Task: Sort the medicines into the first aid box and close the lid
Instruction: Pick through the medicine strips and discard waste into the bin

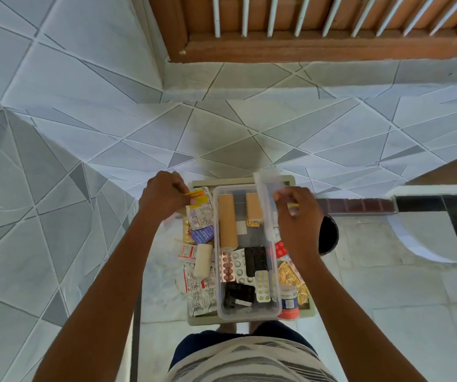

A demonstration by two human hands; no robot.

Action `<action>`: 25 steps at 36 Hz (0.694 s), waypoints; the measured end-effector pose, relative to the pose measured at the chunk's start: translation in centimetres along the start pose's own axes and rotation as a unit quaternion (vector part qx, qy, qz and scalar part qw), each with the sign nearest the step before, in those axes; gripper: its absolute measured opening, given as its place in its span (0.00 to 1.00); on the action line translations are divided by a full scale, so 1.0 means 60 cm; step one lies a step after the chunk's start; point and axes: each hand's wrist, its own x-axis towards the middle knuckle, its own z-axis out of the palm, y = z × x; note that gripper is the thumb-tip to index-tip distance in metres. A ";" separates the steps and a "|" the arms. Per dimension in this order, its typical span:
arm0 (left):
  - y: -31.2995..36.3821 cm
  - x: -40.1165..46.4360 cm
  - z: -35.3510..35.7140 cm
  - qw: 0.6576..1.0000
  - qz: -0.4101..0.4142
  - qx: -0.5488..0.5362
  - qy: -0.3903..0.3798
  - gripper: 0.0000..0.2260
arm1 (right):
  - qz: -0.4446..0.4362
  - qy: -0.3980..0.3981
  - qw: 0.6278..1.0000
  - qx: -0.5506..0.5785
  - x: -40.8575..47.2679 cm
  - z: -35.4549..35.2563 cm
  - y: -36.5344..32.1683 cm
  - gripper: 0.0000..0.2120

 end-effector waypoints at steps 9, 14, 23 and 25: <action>0.087 -0.106 -0.011 0.977 0.063 -0.173 -0.104 0.10 | 0.043 -0.150 0.973 0.170 -0.029 0.036 -0.074 0.02; 0.092 -0.119 0.030 0.977 0.067 -0.180 -0.095 0.13 | 0.078 -0.161 0.960 0.215 -0.052 0.009 -0.067 0.05; 0.148 -0.150 0.131 0.977 0.108 -0.173 -0.060 0.07 | 0.141 -0.067 0.970 0.188 -0.058 -0.072 -0.001 0.03; 0.167 -0.155 0.163 0.976 0.126 -0.176 -0.038 0.05 | 0.129 -0.045 0.979 0.151 -0.045 -0.099 0.021 0.02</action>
